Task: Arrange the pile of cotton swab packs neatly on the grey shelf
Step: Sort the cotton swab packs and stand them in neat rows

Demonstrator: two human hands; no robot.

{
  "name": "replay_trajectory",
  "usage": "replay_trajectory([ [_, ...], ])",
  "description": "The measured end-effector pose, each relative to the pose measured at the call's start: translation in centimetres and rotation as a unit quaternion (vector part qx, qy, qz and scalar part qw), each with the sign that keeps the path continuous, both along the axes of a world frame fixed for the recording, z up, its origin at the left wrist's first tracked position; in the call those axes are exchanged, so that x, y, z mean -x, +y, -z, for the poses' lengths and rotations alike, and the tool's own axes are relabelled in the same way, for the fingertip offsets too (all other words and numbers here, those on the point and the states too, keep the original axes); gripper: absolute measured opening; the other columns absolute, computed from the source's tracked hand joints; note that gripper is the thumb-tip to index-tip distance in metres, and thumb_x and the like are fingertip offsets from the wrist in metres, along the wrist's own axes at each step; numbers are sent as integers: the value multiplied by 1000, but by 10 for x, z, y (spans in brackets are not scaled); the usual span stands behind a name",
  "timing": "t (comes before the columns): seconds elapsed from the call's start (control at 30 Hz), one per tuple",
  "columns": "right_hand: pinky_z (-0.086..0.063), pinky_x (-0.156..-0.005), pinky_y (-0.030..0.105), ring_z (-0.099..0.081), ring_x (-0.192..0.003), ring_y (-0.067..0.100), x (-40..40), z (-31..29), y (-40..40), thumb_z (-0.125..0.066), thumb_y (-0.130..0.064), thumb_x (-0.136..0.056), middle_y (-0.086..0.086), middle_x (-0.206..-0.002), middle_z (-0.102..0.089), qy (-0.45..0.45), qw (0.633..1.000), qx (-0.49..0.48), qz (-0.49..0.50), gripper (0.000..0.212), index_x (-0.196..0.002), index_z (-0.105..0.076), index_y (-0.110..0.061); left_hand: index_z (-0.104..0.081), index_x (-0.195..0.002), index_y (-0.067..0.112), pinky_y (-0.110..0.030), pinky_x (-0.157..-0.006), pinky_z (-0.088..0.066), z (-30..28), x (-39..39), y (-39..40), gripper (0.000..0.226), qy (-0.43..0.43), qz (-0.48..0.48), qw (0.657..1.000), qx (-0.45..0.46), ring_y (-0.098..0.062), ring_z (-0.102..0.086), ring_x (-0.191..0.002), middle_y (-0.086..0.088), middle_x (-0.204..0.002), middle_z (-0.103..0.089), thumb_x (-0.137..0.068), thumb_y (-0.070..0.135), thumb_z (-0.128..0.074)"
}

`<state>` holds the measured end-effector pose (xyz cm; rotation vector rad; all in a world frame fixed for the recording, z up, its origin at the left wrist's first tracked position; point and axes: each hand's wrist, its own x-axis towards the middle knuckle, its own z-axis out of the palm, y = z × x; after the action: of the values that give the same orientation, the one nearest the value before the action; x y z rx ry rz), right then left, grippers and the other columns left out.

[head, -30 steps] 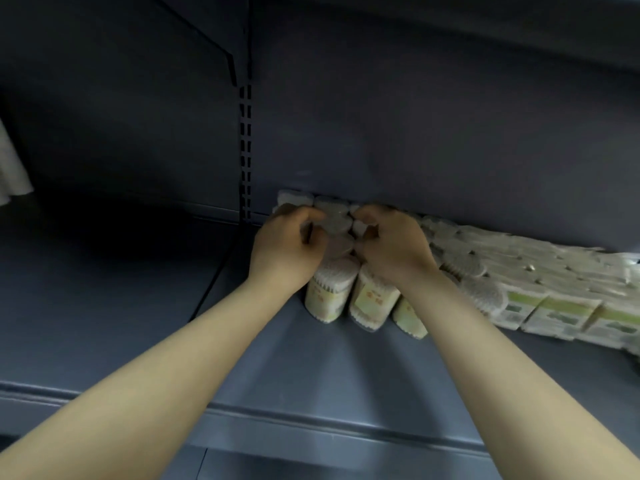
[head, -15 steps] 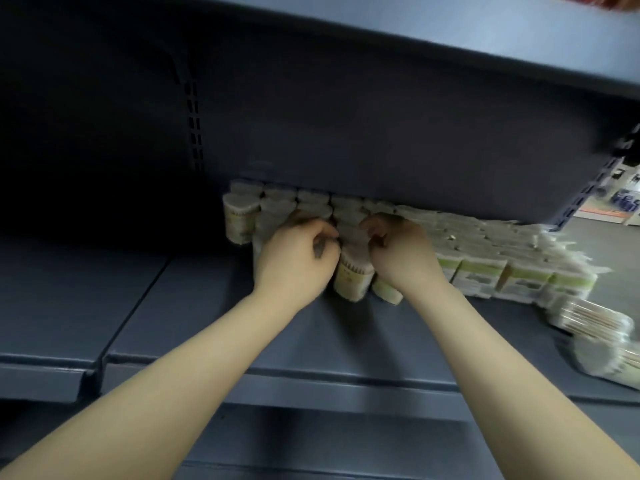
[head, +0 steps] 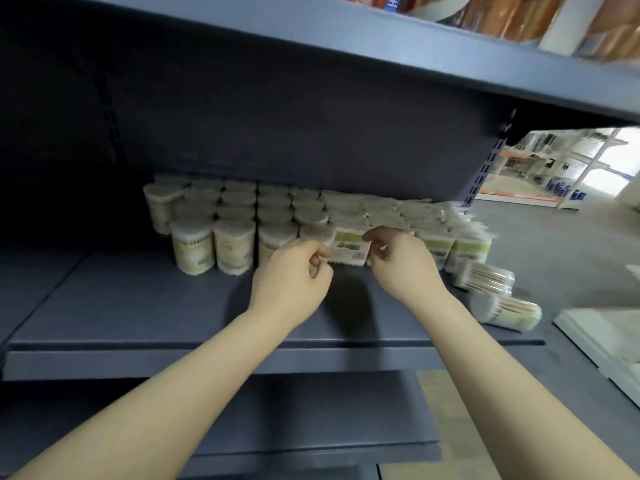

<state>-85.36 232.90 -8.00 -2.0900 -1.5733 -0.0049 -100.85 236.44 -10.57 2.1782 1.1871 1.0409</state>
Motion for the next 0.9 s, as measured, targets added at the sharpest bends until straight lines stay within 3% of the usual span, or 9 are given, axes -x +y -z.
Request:
replay_trajectory([
  [0.17, -38, -70, 26, -57, -101, 26, -30, 3, -30, -42, -6, -86, 6, -113, -62, 12, 1000, 7, 26, 37, -117, -58, -17, -63, -103, 25, -26, -64, -43, 5, -23, -18, 22, 28, 30, 999, 33, -11, -53, -74, 17, -65, -48, -87, 20, -49],
  [0.37, -43, -78, 30, -55, -104, 29, -64, 10, -59, -46, -6, -81, 11, -113, -62, 2, 998, 4, 65, 38, -115, -60, -14, -62, -99, 28, -27, -69, -45, 9, -44, -35, 20, 83, 51, 994, 51, -11, -55, -81, 14, -84, -59, -87, 21, -47],
  [0.6, -39, -85, 34, -44, -115, 33, -97, 21, -84, -51, -14, -79, 11, -124, -52, -40, 987, 50, 150, 40, -118, -59, -18, -63, -87, 29, -29, -68, -47, 12, -69, -45, 17, 124, 71, 988, 58, -12, -56, -81, 13, -80, -61, -85, 23, -48],
  [0.9, -34, -91, 35, -40, -115, 34, -123, 31, -100, -57, -25, -79, 8, -125, -50, -52, 972, 97, 208, 44, -123, -52, -25, -63, -90, 27, -26, -64, -43, 15, -107, -47, 15, 151, 119, 980, 52, -12, -56, -83, 13, -84, -60, -86, 28, -48],
])
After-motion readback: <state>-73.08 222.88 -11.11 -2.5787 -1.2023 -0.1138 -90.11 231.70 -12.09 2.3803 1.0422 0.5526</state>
